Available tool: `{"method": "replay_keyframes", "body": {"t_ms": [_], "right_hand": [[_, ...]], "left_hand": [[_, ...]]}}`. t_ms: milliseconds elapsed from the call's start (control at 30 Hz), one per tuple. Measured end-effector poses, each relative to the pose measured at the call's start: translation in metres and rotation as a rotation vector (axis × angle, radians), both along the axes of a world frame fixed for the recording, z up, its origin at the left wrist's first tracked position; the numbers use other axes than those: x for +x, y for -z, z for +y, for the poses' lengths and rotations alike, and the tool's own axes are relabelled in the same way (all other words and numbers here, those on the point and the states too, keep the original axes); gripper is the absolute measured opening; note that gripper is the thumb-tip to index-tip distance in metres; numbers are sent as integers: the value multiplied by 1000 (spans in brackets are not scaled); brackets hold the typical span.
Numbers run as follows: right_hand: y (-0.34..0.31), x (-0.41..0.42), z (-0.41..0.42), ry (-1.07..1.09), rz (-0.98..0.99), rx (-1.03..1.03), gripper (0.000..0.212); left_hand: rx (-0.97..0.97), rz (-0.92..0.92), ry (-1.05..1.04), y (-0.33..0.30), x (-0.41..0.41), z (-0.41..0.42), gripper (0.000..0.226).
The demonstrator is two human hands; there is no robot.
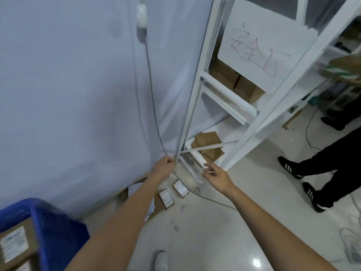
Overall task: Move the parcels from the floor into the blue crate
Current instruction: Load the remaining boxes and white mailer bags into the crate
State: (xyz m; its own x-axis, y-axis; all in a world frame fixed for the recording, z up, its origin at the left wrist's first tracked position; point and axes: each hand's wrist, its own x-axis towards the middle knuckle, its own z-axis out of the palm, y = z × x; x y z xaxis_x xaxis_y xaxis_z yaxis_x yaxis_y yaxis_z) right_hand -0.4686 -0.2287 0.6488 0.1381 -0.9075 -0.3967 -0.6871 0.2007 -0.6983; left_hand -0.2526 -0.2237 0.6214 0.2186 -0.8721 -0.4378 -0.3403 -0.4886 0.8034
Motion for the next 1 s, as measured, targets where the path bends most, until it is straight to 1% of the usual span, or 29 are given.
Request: {"method": "replay_keyframes", "body": {"t_ms": [100, 167, 233, 333, 467, 500, 567, 667, 767, 833, 933, 1000], "right_hand": [[21, 2, -31, -11, -10, 91, 35], [36, 2, -48, -93, 26, 126, 37], [48, 2, -70, -168, 59, 144, 40], [68, 0, -109, -275, 109, 195, 41], [109, -20, -159, -447, 218, 267, 45], [120, -28, -169, -471, 240, 291, 44], [143, -48, -187, -480, 263, 322, 42], [184, -69, -210, -492, 281, 329, 41], [230, -80, -223, -482, 294, 390, 38], [260, -80, -232, -476, 293, 396, 38], [306, -71, -247, -431, 257, 383, 37], [341, -62, -255, -438, 240, 382, 36]], "left_hand": [[72, 53, -82, 20, -3, -19, 11], [103, 86, -116, 32, -8, -28, 10], [138, 96, -160, 43, -13, -37, 16], [157, 132, -247, 59, -23, -49, 9], [187, 131, -425, 90, -50, -60, 7], [210, 133, -479, 102, -60, -62, 14], [237, 152, -559, 126, -81, -72, 20], [277, 191, -582, 162, -112, -90, 11], [307, 244, -649, 206, -129, -102, 23], [322, 261, -674, 238, -130, -108, 32], [337, 257, -697, 280, -122, -121, 25], [334, 273, -730, 311, -116, -128, 24]]}}
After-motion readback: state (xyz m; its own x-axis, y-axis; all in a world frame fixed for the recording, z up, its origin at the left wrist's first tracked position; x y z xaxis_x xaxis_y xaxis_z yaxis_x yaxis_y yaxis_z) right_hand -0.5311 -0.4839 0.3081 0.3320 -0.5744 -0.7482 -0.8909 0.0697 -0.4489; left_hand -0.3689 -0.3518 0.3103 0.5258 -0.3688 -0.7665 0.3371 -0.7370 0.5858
